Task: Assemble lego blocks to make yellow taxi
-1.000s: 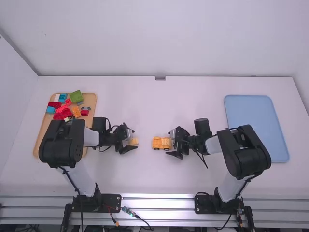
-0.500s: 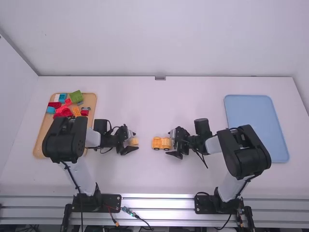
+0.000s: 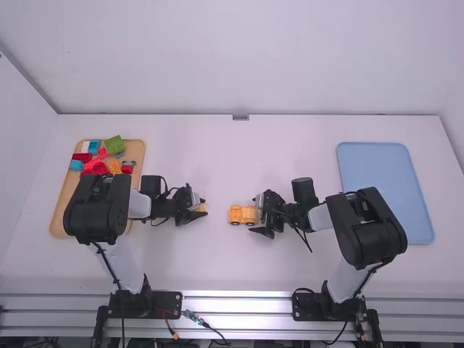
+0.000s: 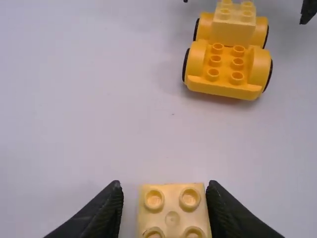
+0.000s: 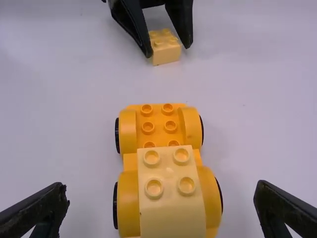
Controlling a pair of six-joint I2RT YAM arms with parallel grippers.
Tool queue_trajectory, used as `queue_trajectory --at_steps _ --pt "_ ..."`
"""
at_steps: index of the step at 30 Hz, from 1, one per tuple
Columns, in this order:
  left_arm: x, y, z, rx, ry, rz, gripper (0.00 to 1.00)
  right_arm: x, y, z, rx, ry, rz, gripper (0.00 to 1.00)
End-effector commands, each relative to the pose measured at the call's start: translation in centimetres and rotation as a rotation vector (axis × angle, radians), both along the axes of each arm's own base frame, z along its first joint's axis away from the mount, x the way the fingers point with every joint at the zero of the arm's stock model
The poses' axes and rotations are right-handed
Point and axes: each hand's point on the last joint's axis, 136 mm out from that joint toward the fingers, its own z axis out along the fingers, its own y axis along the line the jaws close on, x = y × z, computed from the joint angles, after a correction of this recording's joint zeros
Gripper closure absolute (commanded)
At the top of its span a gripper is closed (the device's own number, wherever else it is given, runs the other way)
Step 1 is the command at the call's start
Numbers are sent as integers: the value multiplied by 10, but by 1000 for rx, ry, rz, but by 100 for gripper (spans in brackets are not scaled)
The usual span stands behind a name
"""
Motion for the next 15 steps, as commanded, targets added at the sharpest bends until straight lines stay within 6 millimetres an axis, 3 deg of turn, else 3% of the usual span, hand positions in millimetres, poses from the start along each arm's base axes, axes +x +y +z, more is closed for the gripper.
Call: queue_trajectory --at_steps 1,7,11,15 --pt "-12 -5 -5 -27 45 -8 59 3 2 1 11 3 5 1" --pt "-11 -5 -5 -27 58 -9 69 3 1 1 11 4 4 1" --pt "-9 -5 -4 -26 79 -9 85 3 2 1 11 4 5 1" --pt "-8 -4 -3 -24 81 -10 90 3 2 1 11 3 5 1"
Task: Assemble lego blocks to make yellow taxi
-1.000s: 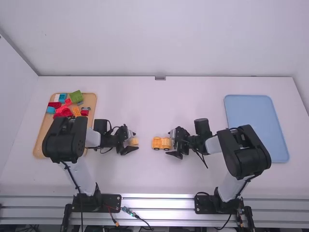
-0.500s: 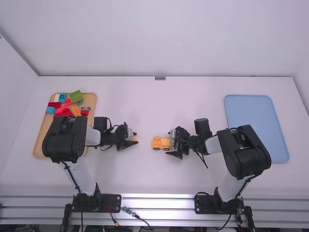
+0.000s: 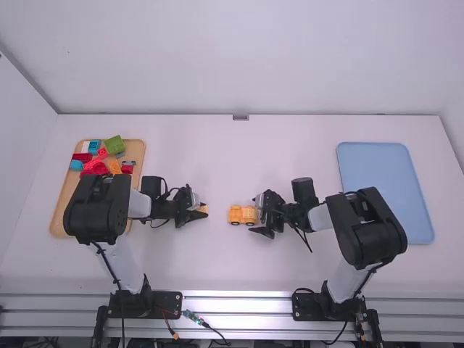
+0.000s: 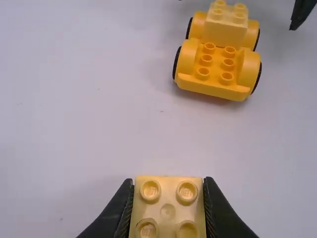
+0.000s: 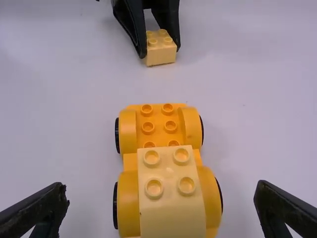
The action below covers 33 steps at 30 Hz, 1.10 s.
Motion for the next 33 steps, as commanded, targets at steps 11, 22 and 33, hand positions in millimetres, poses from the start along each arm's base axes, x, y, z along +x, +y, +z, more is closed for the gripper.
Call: queue_trajectory --at_steps 11,22,33 --pt "25 -2 20 -81 51 100 88 3 0 -2 -6 9 -5 1" --pt "17 -23 73 -11 -62 112 96 3 -1 -4 -16 9 -11 0" --pt "-26 -66 95 -48 -149 -117 96 8 12 -16 54 45 54 1"
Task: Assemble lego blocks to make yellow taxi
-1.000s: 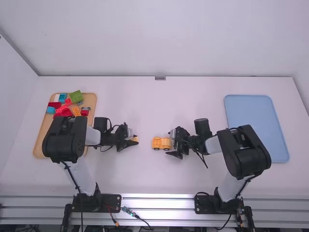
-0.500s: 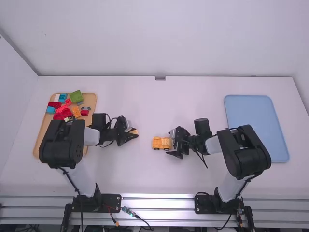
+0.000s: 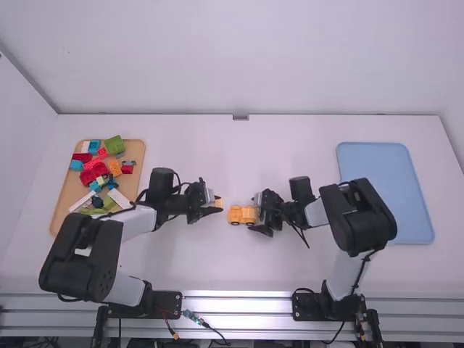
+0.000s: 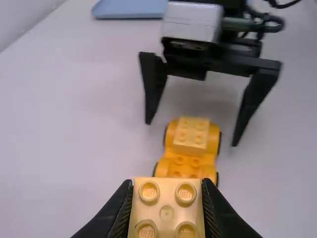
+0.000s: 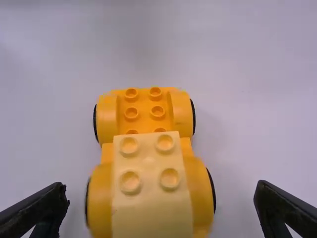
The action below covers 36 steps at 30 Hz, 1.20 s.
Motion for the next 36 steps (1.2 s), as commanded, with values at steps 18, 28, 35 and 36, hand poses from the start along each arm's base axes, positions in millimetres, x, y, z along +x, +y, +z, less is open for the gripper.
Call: queue_trajectory --at_steps 18,28,35,36 --pt "7 -44 -28 -6 62 -177 97 4 25 -12 99 48 114 15" --pt "4 -47 -41 9 37 -212 98 9 28 -9 100 33 123 45" --pt "10 -48 -46 -2 53 -193 98 8 28 -9 100 19 133 48" --pt "10 -49 -46 -1 55 -195 98 8 28 -9 100 18 132 48"
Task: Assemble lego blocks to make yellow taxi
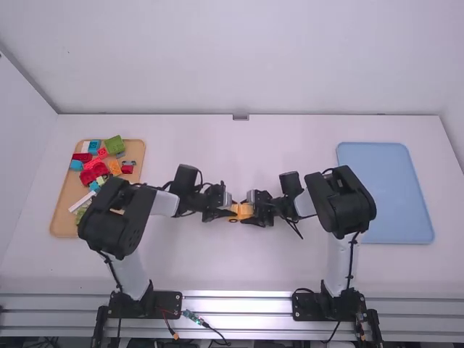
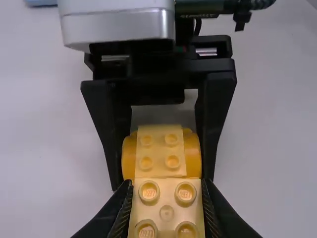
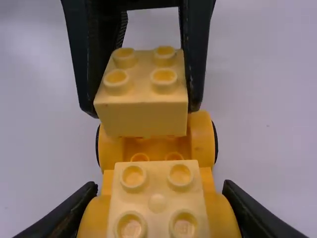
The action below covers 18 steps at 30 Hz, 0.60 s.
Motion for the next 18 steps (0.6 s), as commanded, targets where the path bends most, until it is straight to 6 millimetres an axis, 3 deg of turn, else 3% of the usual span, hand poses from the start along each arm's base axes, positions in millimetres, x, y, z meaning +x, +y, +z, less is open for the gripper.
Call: queue_trajectory --at_steps 1,18 --pt "-2 -6 2 -23 20 -21 98 1 2 0 17 -4 15 48" --pt "4 -8 -9 54 18 28 98 6 12 -1 -20 -15 13 49"
